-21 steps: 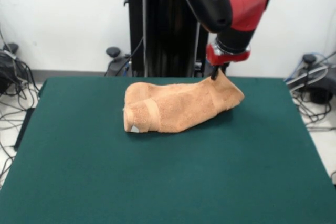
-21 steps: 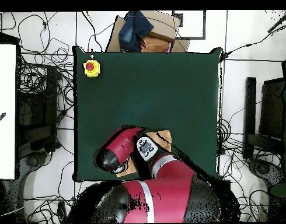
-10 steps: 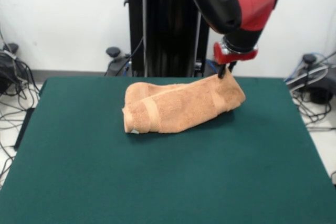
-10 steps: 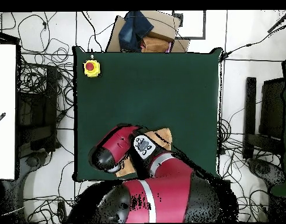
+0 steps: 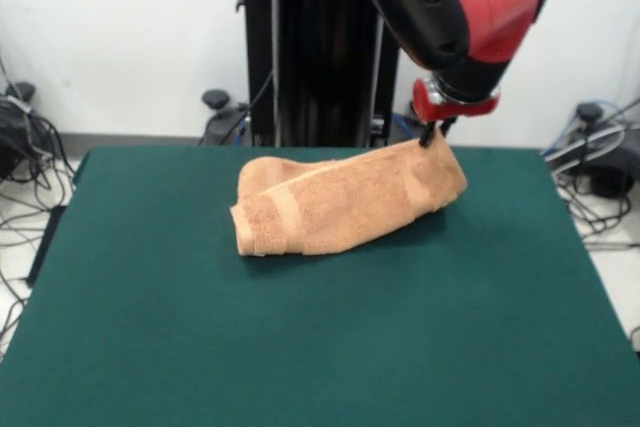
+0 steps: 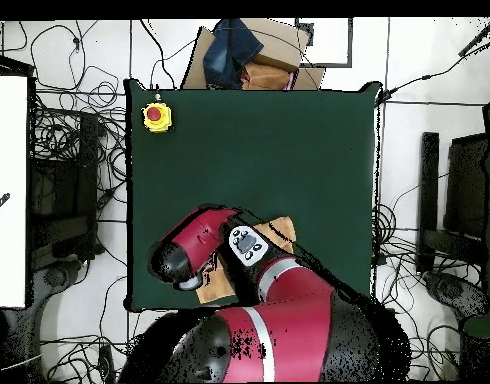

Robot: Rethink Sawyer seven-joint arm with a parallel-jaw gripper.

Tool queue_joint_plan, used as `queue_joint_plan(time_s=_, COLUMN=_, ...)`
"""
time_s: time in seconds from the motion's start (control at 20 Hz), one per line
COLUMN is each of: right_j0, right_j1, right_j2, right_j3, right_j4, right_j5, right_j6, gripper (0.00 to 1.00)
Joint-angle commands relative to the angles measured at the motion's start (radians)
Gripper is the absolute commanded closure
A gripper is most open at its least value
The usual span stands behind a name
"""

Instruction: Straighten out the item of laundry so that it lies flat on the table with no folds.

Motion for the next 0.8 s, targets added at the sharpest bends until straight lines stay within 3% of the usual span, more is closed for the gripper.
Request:
queue_joint_plan(time_s=0.05, right_j0=-0.034, right_j1=-0.009, right_j2=0.082, right_j3=-0.089, right_j4=0.022, right_j5=0.103, right_j6=-0.302, gripper=1.00)
queue_joint_plan(time_s=0.8, right_j0=-0.021, right_j1=-0.012, right_j2=0.107, right_j3=-0.169, right_j4=0.069, right_j5=0.217, right_j6=-0.297, gripper=1.00)
